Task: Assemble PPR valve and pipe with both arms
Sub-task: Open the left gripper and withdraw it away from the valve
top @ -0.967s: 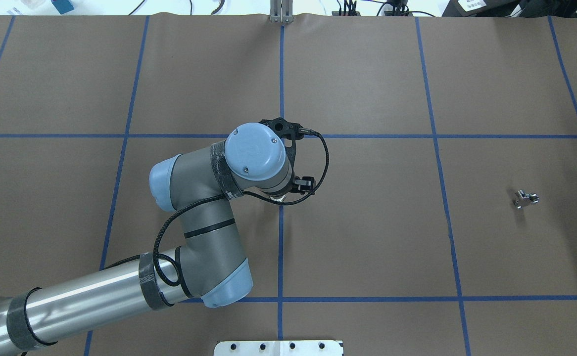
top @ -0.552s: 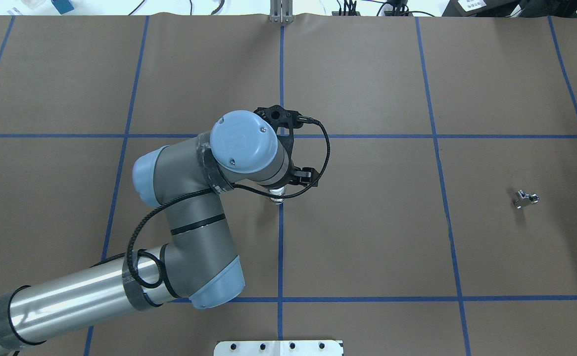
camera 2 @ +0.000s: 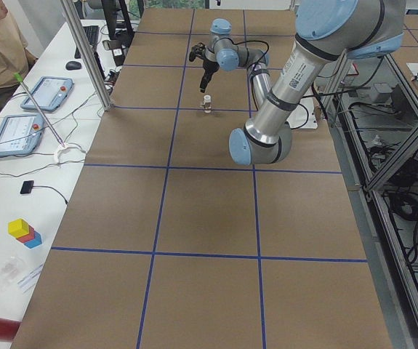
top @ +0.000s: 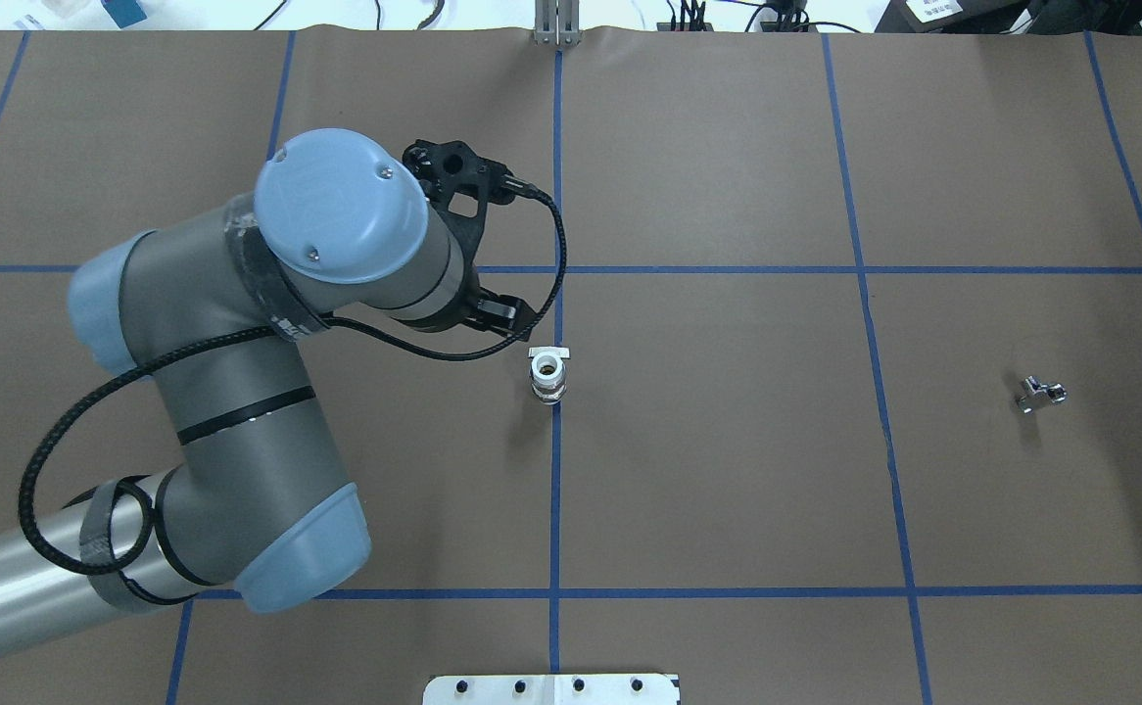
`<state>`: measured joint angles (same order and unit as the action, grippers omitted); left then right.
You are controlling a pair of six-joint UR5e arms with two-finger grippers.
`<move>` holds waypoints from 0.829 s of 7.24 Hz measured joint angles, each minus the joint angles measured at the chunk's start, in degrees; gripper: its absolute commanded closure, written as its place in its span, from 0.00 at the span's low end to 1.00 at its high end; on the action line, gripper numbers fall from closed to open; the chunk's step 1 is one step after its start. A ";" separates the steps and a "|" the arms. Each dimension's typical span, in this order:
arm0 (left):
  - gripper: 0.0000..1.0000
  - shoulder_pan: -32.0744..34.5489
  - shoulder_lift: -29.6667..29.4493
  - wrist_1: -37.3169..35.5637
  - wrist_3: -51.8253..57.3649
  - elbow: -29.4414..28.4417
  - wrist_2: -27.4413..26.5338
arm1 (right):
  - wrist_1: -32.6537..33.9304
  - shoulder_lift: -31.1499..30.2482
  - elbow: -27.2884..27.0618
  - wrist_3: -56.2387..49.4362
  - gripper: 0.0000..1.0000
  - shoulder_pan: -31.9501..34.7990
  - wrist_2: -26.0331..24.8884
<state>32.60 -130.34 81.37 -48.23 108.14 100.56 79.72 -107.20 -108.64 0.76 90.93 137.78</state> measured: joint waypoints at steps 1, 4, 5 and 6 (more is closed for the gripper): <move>0.00 2.24 2.57 0.90 4.28 0.64 0.96 | -0.06 0.14 0.33 -0.18 0.00 0.45 -1.59; 0.00 14.09 9.74 1.68 19.55 2.43 12.73 | -0.22 0.77 -0.20 -0.16 0.00 0.64 -2.81; 0.00 17.51 12.27 1.74 25.95 2.55 14.68 | -0.20 1.31 -0.35 0.40 0.00 0.44 -2.72; 0.00 19.93 14.40 1.78 30.95 2.66 15.64 | -0.49 1.69 -0.52 2.47 0.00 -0.45 -2.44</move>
<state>52.53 -115.94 83.15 -17.28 110.81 116.20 79.22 -105.50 -109.16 3.22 90.48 135.35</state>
